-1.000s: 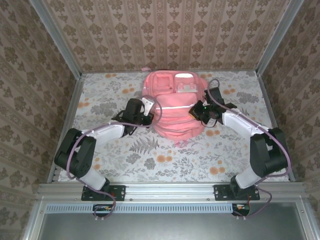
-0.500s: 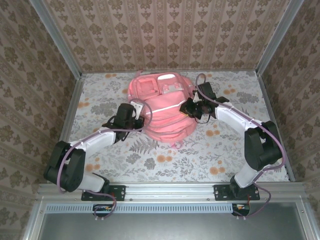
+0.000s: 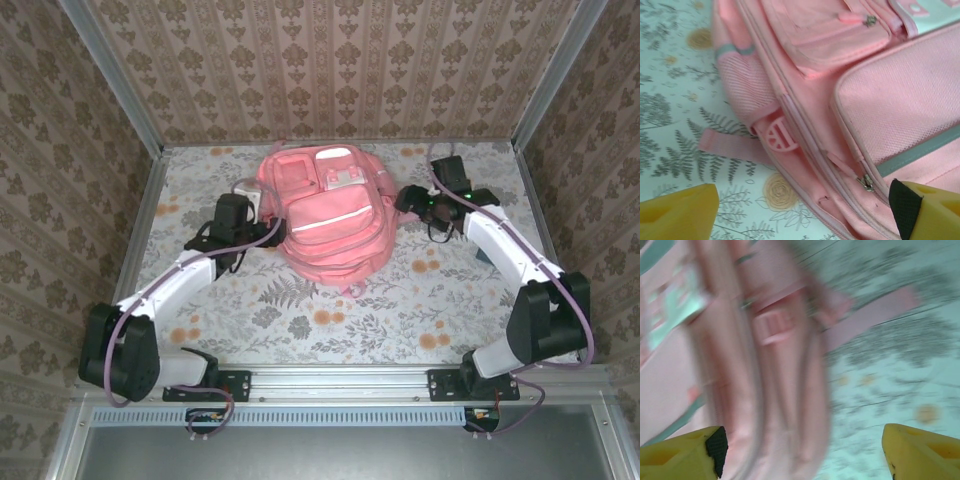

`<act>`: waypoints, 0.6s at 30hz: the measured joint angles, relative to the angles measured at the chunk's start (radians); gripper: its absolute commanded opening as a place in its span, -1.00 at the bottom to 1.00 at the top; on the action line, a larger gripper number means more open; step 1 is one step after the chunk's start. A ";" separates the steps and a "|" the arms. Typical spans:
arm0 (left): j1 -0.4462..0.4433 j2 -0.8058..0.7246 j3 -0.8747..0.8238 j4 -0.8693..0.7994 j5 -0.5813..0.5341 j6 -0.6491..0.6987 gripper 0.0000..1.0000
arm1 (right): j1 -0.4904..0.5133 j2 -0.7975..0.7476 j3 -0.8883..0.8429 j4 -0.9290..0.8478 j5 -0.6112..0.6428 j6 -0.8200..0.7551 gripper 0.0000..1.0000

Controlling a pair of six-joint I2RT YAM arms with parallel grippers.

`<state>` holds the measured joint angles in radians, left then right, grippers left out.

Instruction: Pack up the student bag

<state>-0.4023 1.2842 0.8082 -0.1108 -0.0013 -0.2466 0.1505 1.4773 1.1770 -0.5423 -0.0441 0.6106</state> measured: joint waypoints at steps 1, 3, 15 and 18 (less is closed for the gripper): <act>0.007 -0.012 0.000 -0.008 -0.004 -0.005 0.87 | -0.028 -0.007 -0.012 -0.009 0.031 -0.007 0.71; 0.023 -0.034 0.000 -0.023 -0.008 -0.013 0.90 | -0.098 -0.016 -0.046 -0.027 0.105 -0.013 0.77; 0.079 -0.047 0.040 -0.084 0.035 -0.061 1.00 | -0.425 0.166 -0.072 -0.066 0.235 -0.071 0.89; 0.079 -0.047 0.050 -0.080 0.059 -0.069 1.00 | -0.462 0.256 -0.026 -0.068 0.207 -0.085 0.89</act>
<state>-0.3237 1.2369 0.8585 -0.1913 0.0574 -0.3157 -0.3111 1.7332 1.1511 -0.6102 0.1631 0.5251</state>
